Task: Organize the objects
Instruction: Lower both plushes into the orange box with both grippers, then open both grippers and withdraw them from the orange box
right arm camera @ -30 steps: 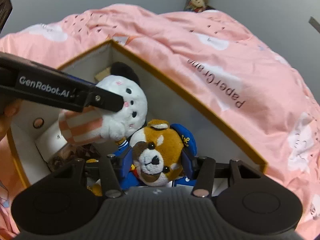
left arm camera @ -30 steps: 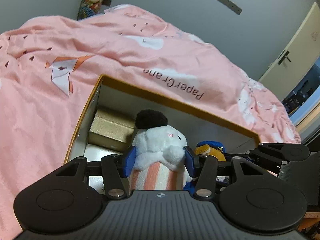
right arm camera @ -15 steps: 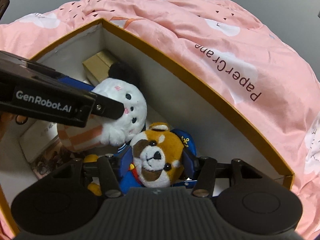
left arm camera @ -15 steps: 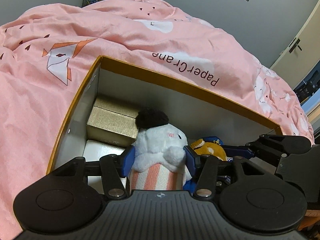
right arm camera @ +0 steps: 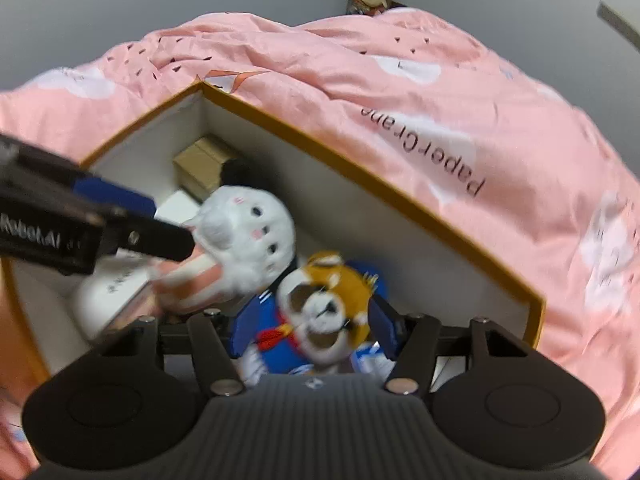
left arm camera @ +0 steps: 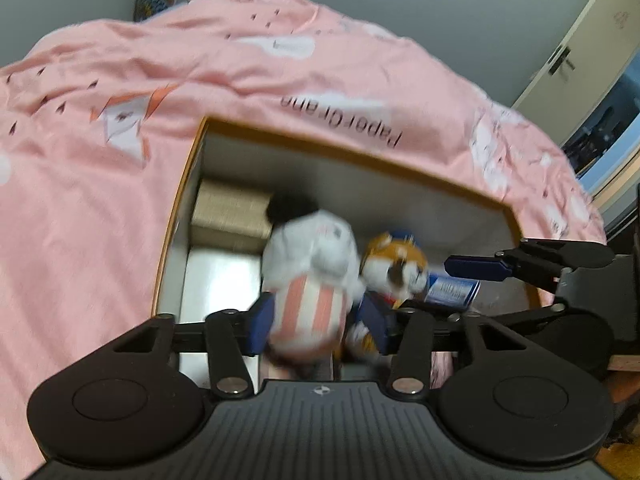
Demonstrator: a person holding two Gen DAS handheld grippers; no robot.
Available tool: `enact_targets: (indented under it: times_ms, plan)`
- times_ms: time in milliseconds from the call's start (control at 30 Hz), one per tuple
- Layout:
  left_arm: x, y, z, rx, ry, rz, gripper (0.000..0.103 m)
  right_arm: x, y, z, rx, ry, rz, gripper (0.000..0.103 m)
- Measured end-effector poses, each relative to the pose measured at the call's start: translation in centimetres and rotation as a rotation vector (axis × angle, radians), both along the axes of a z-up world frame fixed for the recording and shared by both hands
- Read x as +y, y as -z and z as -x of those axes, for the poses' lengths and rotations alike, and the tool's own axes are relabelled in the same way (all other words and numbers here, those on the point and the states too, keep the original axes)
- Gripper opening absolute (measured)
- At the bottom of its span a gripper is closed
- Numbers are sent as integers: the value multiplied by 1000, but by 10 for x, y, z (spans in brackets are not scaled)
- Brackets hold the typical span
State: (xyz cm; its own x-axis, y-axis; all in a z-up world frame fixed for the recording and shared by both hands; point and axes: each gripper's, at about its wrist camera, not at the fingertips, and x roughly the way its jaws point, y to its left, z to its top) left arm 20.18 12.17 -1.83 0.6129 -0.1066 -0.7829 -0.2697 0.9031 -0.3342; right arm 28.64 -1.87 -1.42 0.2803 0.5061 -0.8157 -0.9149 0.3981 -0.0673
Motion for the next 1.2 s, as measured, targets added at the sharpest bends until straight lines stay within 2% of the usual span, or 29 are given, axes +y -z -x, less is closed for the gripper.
enact_targets:
  times_ms: [67, 133, 233, 333, 467, 600, 667, 800, 933, 1033, 1067, 1200]
  plan:
    - [-4, 7, 1, 15, 2, -2, 43, -3, 3, 5, 35, 12, -1, 44]
    - [-7, 13, -2, 32, -6, -10, 37, -2, 8, 8, 46, 14, 2, 37]
    - [-8, 17, -5, 31, -25, -39, 34, 1, 16, 6, 49, 46, 15, 33]
    - [-5, 25, -11, 60, -40, -31, 33, 8, 25, 0, 93, 67, 21, 23]
    - [-3, 36, -17, 98, -43, -26, 33, 14, 30, 0, 78, 68, 31, 22]
    - [-2, 35, -14, 78, -40, -24, 33, 14, 27, 1, 72, 66, 38, 22]
    - [-2, 31, -9, 45, -41, -30, 33, 14, 25, 2, 77, 71, 47, 22]
    - [-7, 13, 6, -75, -30, -74, 33, 3, 9, 13, 48, 91, 10, 24]
    - [-18, -10, 24, -196, -18, -126, 36, -14, -16, 31, 4, 119, -64, 41]
    - [-29, -23, 40, -279, -4, -184, 46, -33, -32, 47, -14, 148, -123, 50]
    - [-34, -26, 45, -296, 0, -199, 48, -41, -35, 52, -20, 160, -140, 56]
    - [-45, -29, 56, -309, 5, -191, 51, -65, -42, 71, -99, 202, -161, 60]
